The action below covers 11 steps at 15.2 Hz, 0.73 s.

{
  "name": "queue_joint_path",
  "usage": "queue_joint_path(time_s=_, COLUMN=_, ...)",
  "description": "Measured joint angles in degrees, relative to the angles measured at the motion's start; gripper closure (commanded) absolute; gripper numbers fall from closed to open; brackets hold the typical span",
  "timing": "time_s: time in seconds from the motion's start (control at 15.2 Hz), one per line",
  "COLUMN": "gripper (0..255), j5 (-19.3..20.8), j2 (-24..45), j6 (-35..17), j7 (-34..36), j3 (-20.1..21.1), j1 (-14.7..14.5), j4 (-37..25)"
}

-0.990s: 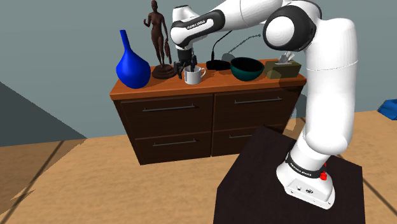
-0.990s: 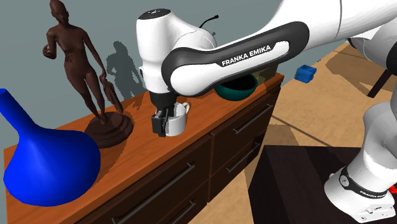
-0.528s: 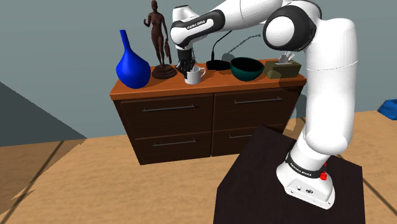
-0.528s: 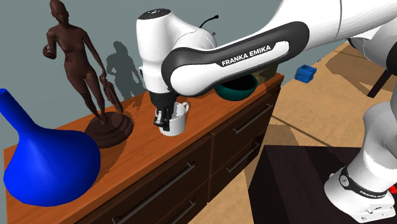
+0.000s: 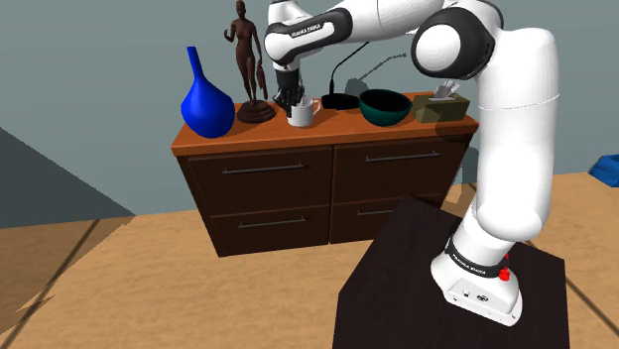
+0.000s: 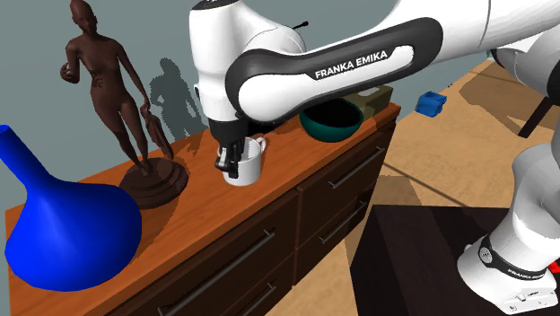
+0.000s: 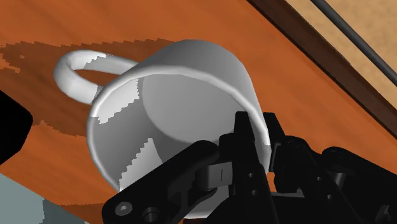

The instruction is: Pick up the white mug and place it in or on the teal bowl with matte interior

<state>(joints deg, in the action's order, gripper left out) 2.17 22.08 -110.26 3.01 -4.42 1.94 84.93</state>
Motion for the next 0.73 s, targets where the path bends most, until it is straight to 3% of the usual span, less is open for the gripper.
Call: queue_joint_path(time_s=0.73, gripper=255, j5=-0.1, j2=-0.3, j6=8.2, j7=-0.3, j3=0.0, j1=0.0, j4=-7.9)
